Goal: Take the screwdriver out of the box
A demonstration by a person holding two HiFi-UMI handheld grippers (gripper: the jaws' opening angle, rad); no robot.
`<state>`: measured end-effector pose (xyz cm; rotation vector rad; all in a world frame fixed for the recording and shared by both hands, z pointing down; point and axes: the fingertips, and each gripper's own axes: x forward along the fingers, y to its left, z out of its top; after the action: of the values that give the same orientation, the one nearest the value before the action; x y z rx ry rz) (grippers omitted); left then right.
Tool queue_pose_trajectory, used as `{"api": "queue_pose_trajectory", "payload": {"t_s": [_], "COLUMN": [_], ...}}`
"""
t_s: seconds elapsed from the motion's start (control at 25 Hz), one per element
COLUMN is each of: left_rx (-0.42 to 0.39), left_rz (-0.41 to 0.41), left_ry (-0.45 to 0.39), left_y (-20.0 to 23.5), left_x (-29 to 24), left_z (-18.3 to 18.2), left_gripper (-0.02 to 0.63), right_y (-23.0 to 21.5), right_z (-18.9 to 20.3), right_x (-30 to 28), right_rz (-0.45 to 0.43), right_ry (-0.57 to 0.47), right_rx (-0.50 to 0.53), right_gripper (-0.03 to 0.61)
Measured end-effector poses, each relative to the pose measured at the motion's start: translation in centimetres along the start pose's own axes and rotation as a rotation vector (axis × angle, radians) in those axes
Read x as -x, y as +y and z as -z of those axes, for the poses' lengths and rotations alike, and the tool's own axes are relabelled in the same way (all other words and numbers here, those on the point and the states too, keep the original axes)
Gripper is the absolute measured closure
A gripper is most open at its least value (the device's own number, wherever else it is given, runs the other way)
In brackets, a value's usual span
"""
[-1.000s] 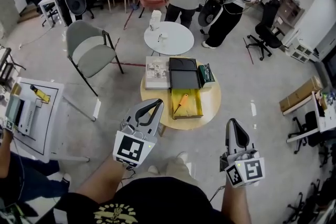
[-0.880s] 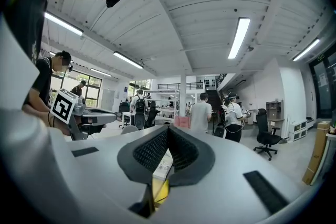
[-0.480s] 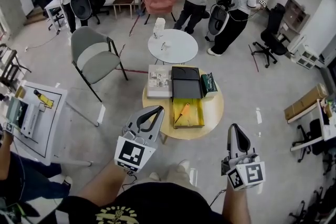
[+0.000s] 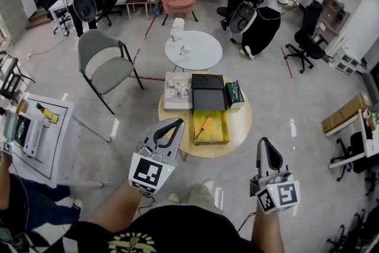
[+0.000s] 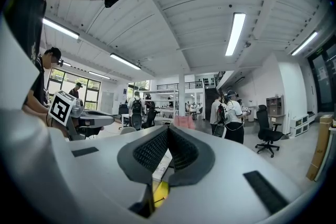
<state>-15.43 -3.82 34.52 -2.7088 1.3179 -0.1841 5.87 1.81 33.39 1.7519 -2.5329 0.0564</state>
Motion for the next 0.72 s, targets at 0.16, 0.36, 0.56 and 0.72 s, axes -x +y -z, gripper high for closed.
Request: {"api": "queue_pose_trajectory", "payload": {"t_s": [0.16,0.36,0.56,0.72], "left_rx": [0.011,0.021,0.035,0.037], "left_rz": [0.008,0.019,0.028,0.038], "left_ry": [0.007,0.025,0.034,0.035], "left_y": [-0.5,-0.8,-1.1,-1.6], "left_x": [-0.9,-2.0,-3.8,-5.5], "left_z": [0.3,1.1,1.6,1.5], "left_gripper": [0.597,0.595,0.595,0.595], "right_y": [-0.8,-1.7,-3.2,-4.9], "right_z": [0.4,1.2,1.5,1.7], "right_x": [-0.1,-0.5,-1.0,-1.2], "right_rz": [0.002,0.003,0.012,0.020], "right_ry": [0.013,0.026,0.036,0.040], "right_rx": [-0.004,-0.015,-0.020,-0.025], "right_gripper": [0.565,0.564,0.563,0.563]}}
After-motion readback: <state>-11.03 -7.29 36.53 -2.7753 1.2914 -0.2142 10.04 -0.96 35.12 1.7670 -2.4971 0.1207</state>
